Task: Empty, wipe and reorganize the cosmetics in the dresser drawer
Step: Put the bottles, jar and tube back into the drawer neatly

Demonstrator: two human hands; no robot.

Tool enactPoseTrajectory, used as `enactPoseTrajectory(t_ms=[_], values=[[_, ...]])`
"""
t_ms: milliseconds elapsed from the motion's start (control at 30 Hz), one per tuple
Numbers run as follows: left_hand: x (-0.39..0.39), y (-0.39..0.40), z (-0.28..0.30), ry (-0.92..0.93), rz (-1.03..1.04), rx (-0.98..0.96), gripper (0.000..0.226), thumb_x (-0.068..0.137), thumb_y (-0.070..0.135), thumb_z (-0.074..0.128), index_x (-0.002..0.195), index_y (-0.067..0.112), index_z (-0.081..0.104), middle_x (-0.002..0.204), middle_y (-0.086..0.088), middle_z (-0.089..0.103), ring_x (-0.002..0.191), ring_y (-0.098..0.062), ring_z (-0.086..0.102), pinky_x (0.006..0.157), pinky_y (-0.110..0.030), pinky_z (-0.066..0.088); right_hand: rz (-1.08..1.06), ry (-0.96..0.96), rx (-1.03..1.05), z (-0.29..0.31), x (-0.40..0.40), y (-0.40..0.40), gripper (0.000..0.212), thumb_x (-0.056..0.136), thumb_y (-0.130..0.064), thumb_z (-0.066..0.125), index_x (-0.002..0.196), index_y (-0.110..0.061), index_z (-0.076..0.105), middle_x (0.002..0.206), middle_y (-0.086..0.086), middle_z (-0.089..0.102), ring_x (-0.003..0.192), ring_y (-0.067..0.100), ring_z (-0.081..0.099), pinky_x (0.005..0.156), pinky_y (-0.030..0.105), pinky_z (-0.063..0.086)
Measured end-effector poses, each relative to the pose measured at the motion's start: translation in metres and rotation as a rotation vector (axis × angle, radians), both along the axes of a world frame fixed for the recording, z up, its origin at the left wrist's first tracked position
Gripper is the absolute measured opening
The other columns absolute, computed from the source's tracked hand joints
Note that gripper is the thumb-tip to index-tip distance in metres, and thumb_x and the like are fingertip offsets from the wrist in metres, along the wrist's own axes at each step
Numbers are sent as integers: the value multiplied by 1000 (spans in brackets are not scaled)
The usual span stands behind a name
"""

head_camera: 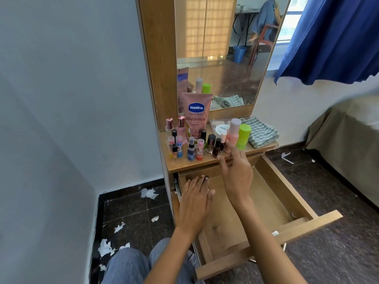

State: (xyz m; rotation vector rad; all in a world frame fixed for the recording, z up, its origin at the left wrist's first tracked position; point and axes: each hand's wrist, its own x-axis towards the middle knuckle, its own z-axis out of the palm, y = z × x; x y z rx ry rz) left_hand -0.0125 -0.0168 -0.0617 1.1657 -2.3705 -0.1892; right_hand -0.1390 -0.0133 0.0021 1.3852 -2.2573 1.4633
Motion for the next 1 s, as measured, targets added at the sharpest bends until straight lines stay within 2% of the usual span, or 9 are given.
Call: enactPoseTrajectory(t_ms=[100, 200, 333, 467, 600, 667, 733, 1000], values=[[-1, 3, -1, 2, 5, 10, 53, 103, 39, 19, 126, 14, 59, 128, -3, 60, 123, -17, 52, 110, -36, 27, 24, 119, 66, 3, -8, -12, 52, 88, -27, 69, 137, -29, 51, 109, 4, 57, 77, 16, 62, 67, 29, 53], [1, 4, -2, -7, 14, -15, 45, 100, 35, 28, 126, 14, 59, 129, -4, 59, 123, -19, 52, 108, -36, 26, 32, 156, 32, 3, -10, -16, 45, 84, -29, 73, 125, -20, 58, 116, 6, 56, 89, 16, 61, 69, 25, 50], [0, 4, -4, -9, 29, -42, 42, 96, 30, 32, 123, 13, 61, 127, -7, 60, 120, -23, 55, 106, -38, 32, 59, 65, -66, 6, -9, -9, 26, 82, -25, 75, 99, -13, 59, 95, -1, 68, 81, 11, 65, 65, 25, 53], [0, 4, -7, -21, 37, -77, 40, 95, 24, 36, 126, 14, 59, 130, -7, 58, 122, -22, 52, 107, -36, 27, 121, -5, -90, -3, -10, 13, 24, 81, -24, 77, 95, -16, 58, 88, -6, 71, 78, 9, 68, 66, 32, 58], [-1, 6, -7, 1, 47, -86, 40, 90, 18, 54, 129, 17, 55, 133, -7, 56, 126, -23, 49, 109, -37, 23, 210, -156, 122, -26, -17, 27, 25, 75, -20, 81, 93, -18, 63, 83, -7, 70, 76, 3, 67, 70, 31, 59], [-1, 6, -6, 1, 38, -76, 42, 91, 16, 55, 132, 17, 52, 135, -7, 53, 129, -23, 46, 110, -36, 23, 203, -248, 275, -36, -23, 25, 25, 72, -16, 84, 92, -18, 69, 81, -5, 71, 74, 6, 67, 74, 36, 58], [-1, 6, -7, -6, 37, -77, 43, 91, 14, 57, 134, 17, 51, 137, -8, 53, 130, -24, 45, 110, -37, 22, 198, -258, 389, -40, -25, 18, 24, 70, -13, 84, 90, -16, 73, 80, -2, 71, 74, 11, 67, 78, 37, 58], [0, 6, -7, -35, 40, -41, 50, 87, 8, 62, 135, 16, 51, 138, -7, 52, 131, -23, 44, 112, -37, 20, 205, -199, 492, -48, -15, 0, 17, 73, -5, 75, 84, -17, 70, 81, 0, 73, 81, 18, 69, 76, 33, 55]])
